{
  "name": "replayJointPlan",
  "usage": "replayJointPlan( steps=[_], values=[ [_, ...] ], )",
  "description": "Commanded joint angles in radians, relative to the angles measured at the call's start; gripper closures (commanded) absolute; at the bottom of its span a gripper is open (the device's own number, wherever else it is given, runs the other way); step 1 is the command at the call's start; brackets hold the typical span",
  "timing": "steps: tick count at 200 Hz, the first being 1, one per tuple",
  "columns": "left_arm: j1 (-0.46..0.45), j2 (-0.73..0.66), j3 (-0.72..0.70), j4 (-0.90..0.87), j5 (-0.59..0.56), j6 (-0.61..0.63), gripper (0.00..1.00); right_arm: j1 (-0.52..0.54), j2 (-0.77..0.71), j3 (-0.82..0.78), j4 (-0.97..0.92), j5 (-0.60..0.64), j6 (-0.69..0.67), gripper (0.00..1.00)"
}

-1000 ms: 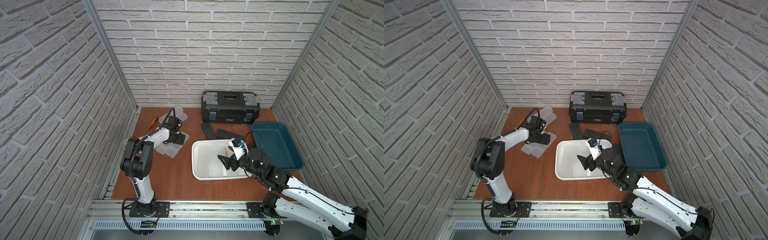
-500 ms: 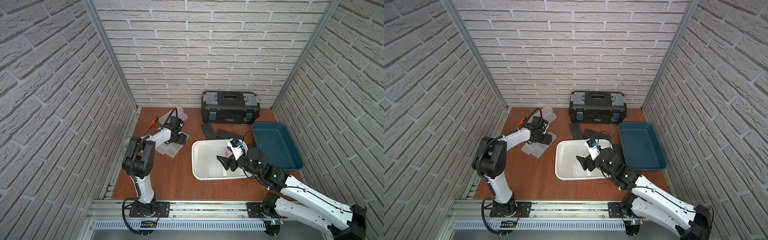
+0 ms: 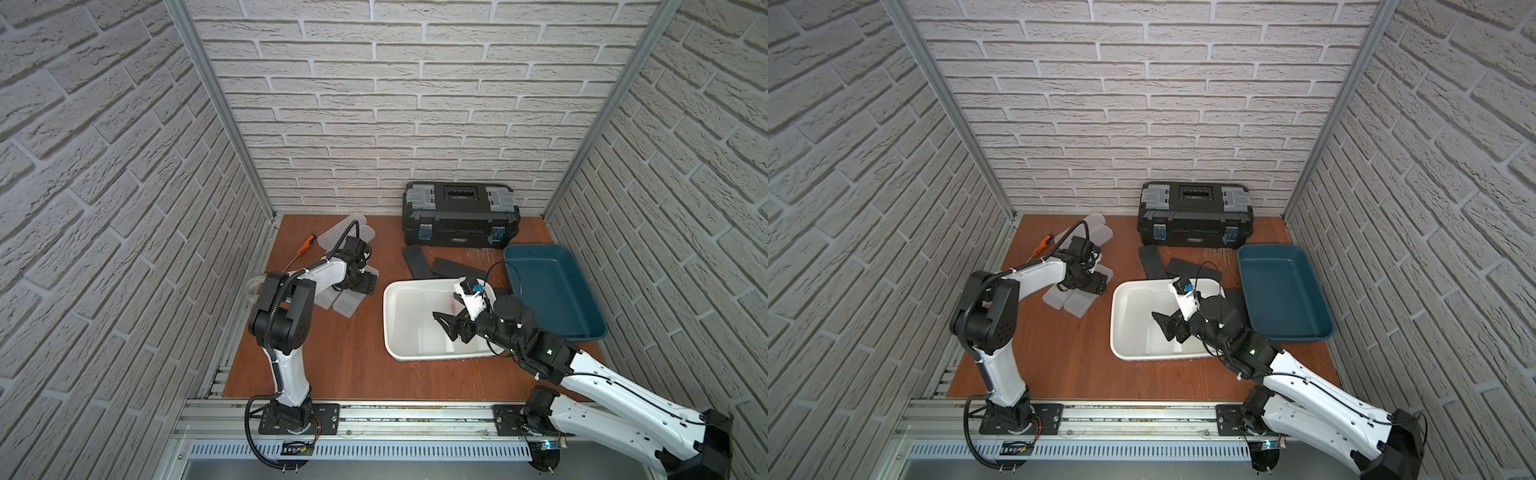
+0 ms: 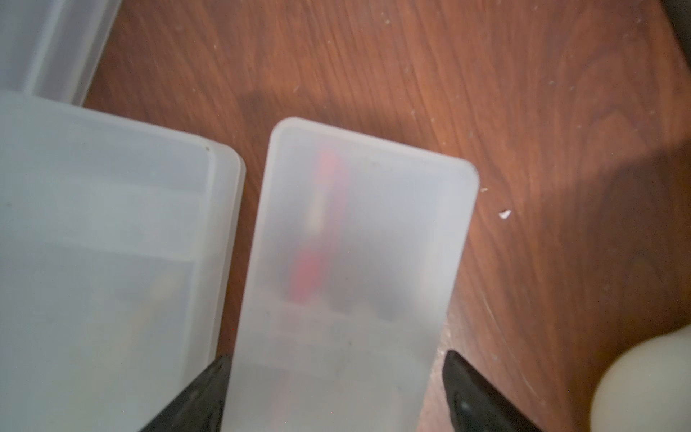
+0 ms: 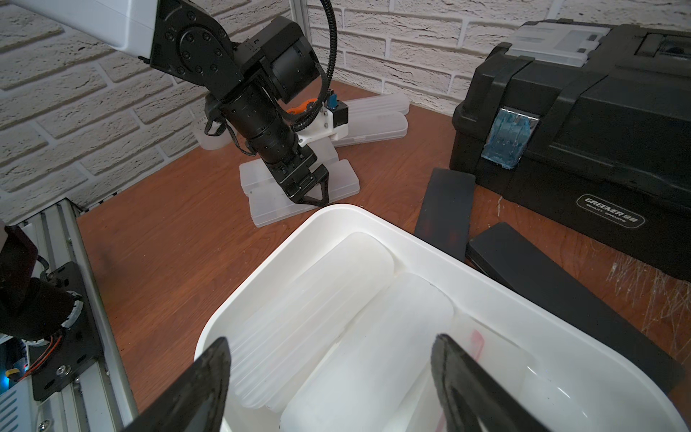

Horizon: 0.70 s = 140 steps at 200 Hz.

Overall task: Place the pencil cases by color into the storage box
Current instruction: Move the pencil case to the center of the board.

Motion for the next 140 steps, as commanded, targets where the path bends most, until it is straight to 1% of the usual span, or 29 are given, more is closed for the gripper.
replayJointPlan(
  steps=[1, 36, 65, 93, 140],
  values=[
    [-0.006, -0.02, -0.036, -0.026, 0.015, -0.031, 0.13, 0.005, -0.004, -0.01, 0.051, -0.012, -0.009, 0.15],
    [-0.007, -0.045, -0.079, -0.021, 0.024, -0.05, 0.14, 0.005, -0.002, -0.01, 0.051, -0.02, -0.008, 0.15],
    [-0.01, -0.053, -0.083, -0.036, 0.016, -0.051, 0.14, 0.005, -0.003, -0.009, 0.051, -0.025, -0.008, 0.15],
    [-0.028, -0.078, -0.092, -0.065, -0.013, -0.062, 0.14, 0.006, -0.002, -0.009, 0.05, -0.026, -0.008, 0.16],
    [-0.042, -0.146, -0.161, -0.084, -0.042, -0.097, 0.15, 0.006, 0.002, -0.009, 0.054, -0.038, -0.005, 0.16]
  ],
)
